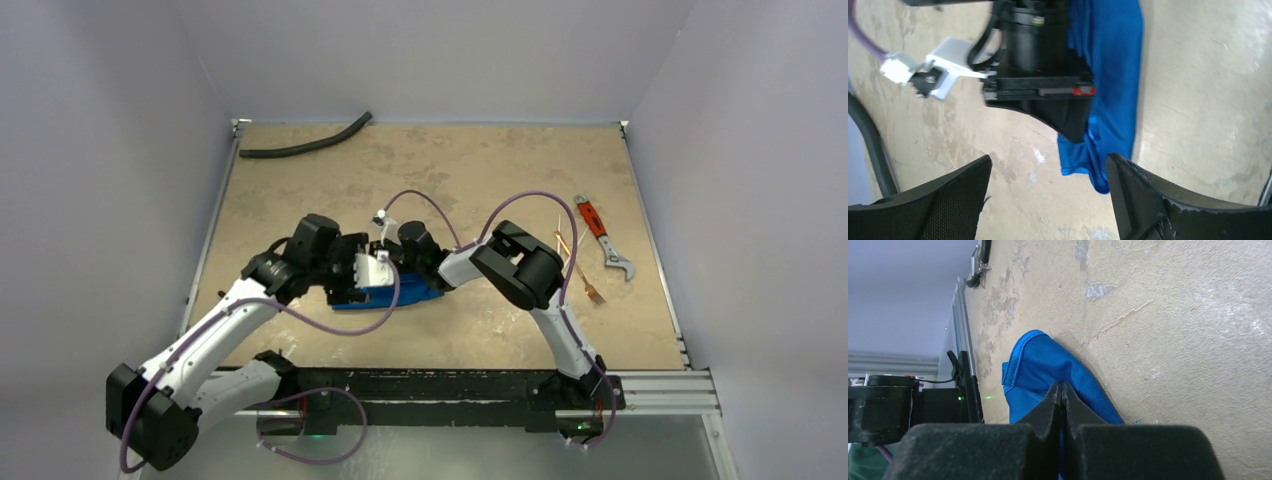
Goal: Fold the napkin into a case and place the utensils inside
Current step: Smooth out the smaller rectangle-folded napkin at the center of the board.
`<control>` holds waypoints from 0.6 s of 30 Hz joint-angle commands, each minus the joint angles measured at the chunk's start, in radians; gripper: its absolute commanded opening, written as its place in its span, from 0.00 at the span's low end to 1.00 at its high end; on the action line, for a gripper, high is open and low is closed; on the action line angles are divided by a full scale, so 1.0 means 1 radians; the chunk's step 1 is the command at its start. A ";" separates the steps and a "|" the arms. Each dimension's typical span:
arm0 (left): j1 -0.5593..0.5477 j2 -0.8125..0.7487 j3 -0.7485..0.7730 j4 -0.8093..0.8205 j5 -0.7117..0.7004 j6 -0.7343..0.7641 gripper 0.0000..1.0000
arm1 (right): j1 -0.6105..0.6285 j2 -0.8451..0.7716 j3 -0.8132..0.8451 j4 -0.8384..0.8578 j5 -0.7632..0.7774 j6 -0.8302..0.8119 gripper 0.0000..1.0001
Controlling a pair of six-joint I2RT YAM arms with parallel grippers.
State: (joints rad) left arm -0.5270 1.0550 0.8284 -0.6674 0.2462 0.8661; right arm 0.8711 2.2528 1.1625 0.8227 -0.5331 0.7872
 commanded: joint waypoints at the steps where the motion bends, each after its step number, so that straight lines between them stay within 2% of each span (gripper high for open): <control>1: -0.002 -0.070 -0.140 -0.110 0.086 0.265 0.84 | 0.012 0.050 -0.048 -0.086 0.012 -0.072 0.00; 10: 0.036 -0.054 -0.279 -0.081 -0.004 0.534 0.92 | 0.012 0.048 -0.060 -0.084 -0.040 -0.086 0.00; 16: 0.056 -0.034 -0.307 -0.018 -0.023 0.549 0.95 | 0.012 0.047 -0.067 -0.071 -0.066 -0.084 0.00; 18: 0.057 -0.035 -0.328 0.010 -0.019 0.558 0.92 | 0.012 0.049 -0.070 -0.065 -0.076 -0.079 0.00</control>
State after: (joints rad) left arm -0.4778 1.0176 0.5362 -0.7162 0.2237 1.3582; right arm 0.8722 2.2528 1.1362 0.8665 -0.5873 0.7479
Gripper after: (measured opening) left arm 0.942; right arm 0.004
